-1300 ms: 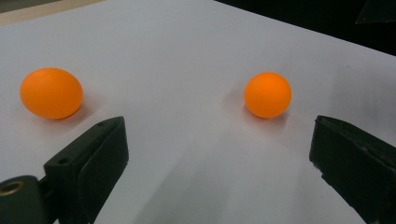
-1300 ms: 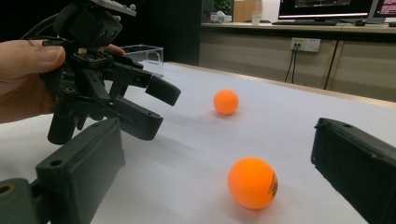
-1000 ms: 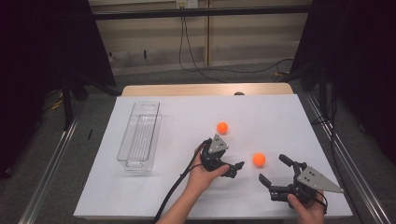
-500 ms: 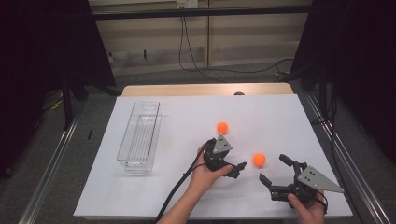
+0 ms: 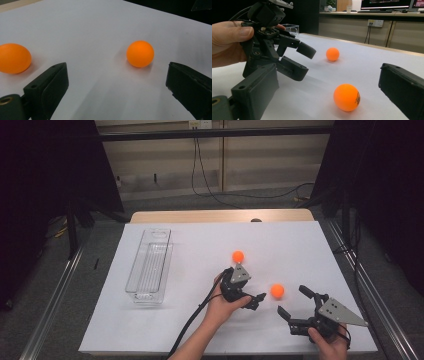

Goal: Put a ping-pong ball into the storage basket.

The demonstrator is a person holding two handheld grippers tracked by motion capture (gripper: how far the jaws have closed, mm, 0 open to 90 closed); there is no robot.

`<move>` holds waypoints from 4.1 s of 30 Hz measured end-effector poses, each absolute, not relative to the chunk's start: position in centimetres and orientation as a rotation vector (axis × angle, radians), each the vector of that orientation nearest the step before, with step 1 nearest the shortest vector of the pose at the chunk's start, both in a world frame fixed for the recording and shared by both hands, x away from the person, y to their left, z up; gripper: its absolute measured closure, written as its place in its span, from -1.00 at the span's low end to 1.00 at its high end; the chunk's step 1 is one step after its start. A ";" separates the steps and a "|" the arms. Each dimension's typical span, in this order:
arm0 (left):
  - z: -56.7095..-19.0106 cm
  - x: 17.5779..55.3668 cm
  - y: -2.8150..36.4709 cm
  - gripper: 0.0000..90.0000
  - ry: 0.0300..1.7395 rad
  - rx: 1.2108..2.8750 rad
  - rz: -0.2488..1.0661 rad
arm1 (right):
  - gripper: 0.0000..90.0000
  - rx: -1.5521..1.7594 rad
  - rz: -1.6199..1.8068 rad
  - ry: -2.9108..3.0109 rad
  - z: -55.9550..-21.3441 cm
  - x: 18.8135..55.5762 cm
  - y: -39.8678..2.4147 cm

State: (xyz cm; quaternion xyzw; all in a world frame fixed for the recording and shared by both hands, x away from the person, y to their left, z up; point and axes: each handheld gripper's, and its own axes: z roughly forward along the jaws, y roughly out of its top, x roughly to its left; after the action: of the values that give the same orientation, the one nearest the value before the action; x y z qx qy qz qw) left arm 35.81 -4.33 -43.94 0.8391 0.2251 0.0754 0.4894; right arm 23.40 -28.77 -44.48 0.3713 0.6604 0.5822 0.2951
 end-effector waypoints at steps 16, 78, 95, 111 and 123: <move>-44.6 36.1 -5.0 -0.94 0.563 2.059 0.147 | -0.96 0.988 1.551 1.756 -44.5 23.4 -28.8; -45.4 36.9 -8.9 -0.60 0.508 2.166 0.073 | -0.96 0.978 1.550 1.762 -44.4 23.3 -28.7; -45.5 37.1 -10.1 -0.32 0.482 2.188 0.065 | -0.96 0.978 1.551 1.768 -44.4 23.3 -28.7; -45.7 37.1 -11.5 -0.18 0.457 2.215 0.059 | -0.96 0.983 1.552 1.765 -44.4 23.3 -28.8; -45.8 37.4 -11.8 0.10 0.477 2.231 0.080 | -0.95 0.983 1.554 1.761 -44.4 23.3 -28.9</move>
State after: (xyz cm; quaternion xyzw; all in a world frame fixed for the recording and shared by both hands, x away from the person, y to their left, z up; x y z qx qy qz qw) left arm 37.41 -11.78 -45.82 0.8886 0.1898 0.0319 0.4163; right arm 23.30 -28.88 -44.40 0.3692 0.6612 0.5834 0.2935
